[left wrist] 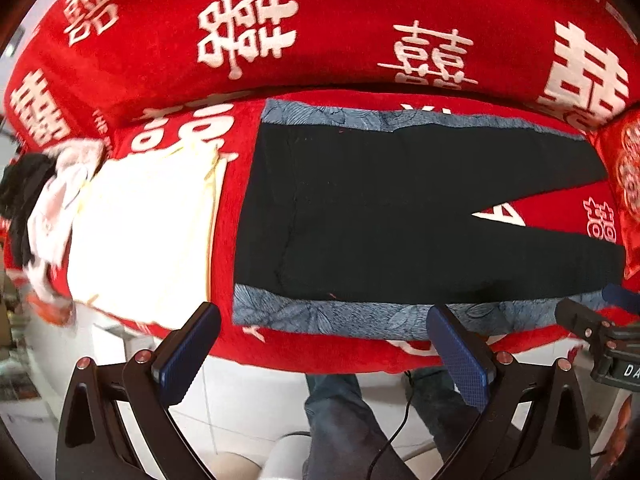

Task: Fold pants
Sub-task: 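Grasp the pant leg hems with both grippers and lift them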

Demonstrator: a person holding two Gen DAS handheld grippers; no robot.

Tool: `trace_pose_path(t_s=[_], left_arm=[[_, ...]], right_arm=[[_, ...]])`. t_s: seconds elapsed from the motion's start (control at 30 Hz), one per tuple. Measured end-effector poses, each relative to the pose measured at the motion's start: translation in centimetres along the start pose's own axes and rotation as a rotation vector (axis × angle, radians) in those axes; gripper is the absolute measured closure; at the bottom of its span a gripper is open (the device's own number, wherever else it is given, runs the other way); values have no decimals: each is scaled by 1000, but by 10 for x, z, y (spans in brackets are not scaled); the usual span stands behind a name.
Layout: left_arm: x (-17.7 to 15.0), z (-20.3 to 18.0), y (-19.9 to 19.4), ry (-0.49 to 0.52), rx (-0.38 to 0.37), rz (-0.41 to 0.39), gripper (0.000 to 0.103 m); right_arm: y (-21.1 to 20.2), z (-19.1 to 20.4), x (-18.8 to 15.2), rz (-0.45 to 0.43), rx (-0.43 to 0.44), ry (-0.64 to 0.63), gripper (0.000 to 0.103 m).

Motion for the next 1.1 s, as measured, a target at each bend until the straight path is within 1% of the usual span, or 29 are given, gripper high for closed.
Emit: trace_pose_path(t_s=[0.17,0.27,0.4,0.47,0.5,0.53,0.63,0.7,0.73,0.8,0.9,0.93,1.0,1.03,1.1], left_arm=[[-14,-11,8,-82,33,13,0],[-21,-16,18,-117,19,41,0],[-24,-21,34,-84,25,46,0],[-23,-21,50,-67,17,55,0],[-23,-21,62,-58,8,71,0],[-23,-20,71,-51,-5,78,0],[-25,-17,95,-28,-3,97,0],[-26,-13,105,-19,-27,86,0],[-26,-8,111,-21,-44,67,0],[-28,1,120,-34,-80,50,0],[-32,22,142,-115,-193,50,0],[-34,27,149,-131,-230,54,0],[-39,37,162,-168,-301,61,0],[-41,44,167,-197,-340,51,0],[-45,50,174,-229,-392,41,0]], right_arm=[[8,-20,-3,10,29,-32,0],[18,-31,-6,24,44,-37,0],[28,-38,-10,23,109,2,0],[37,-37,-12,12,148,19,0],[43,-35,-13,7,164,29,0],[48,-33,-14,3,179,40,0],[67,-21,-17,-5,231,59,0],[79,-9,-18,-11,262,57,0],[84,-2,-19,-16,292,53,0],[96,17,-22,-16,383,46,0],[121,49,-31,21,562,45,0],[131,59,-35,37,607,44,0],[153,74,-41,75,669,45,0],[168,82,-45,99,704,49,0],[190,88,-49,114,748,77,2]])
Point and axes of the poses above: each gripper's, at about its wrist camera, not at the fingertips, and y roughly the way its jaws point, z to its left, x to its top, the point moved 8 cm from there along y, roughly the way its jaws point, and after that the axes turned 7 degrees about z, right-handed, at the moved point
